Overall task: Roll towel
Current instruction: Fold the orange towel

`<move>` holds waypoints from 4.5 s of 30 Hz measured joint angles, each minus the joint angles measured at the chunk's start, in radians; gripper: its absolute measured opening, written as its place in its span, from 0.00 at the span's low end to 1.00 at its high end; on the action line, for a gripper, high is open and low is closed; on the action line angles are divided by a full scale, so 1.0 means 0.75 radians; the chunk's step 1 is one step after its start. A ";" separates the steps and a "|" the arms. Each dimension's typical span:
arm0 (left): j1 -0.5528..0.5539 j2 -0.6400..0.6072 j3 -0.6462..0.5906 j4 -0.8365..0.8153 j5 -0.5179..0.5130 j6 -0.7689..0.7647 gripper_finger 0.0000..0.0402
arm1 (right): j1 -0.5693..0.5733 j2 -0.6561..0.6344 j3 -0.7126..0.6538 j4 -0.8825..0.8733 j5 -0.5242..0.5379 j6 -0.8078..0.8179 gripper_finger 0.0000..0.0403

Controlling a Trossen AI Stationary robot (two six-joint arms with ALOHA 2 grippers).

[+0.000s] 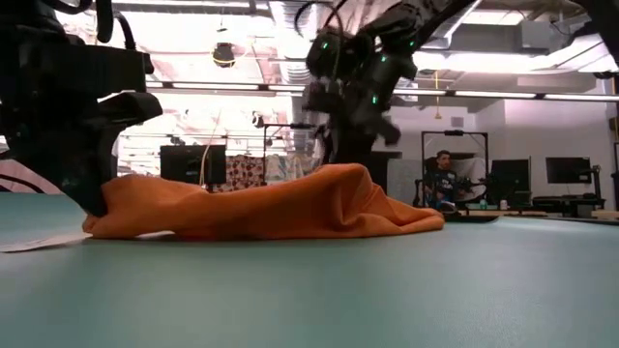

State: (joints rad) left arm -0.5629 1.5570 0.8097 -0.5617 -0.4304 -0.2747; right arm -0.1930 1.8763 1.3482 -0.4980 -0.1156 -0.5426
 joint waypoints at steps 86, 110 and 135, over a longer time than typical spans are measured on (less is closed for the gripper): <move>1.242 -0.782 0.256 0.738 -0.213 1.746 0.00 | -0.179 -0.480 0.380 0.033 1.517 0.060 0.00; 0.795 -0.726 0.558 -0.601 -0.130 0.658 0.00 | 0.570 -0.512 0.258 -1.098 1.503 1.372 0.00; -0.240 -0.427 0.313 -0.654 -0.082 -0.491 0.00 | 1.266 -0.511 0.017 -0.678 1.010 1.912 0.00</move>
State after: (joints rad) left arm -0.7428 1.2366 1.0447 -1.0521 -0.4918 -0.6429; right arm 0.7562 1.4933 1.3613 -1.0066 0.6419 0.8917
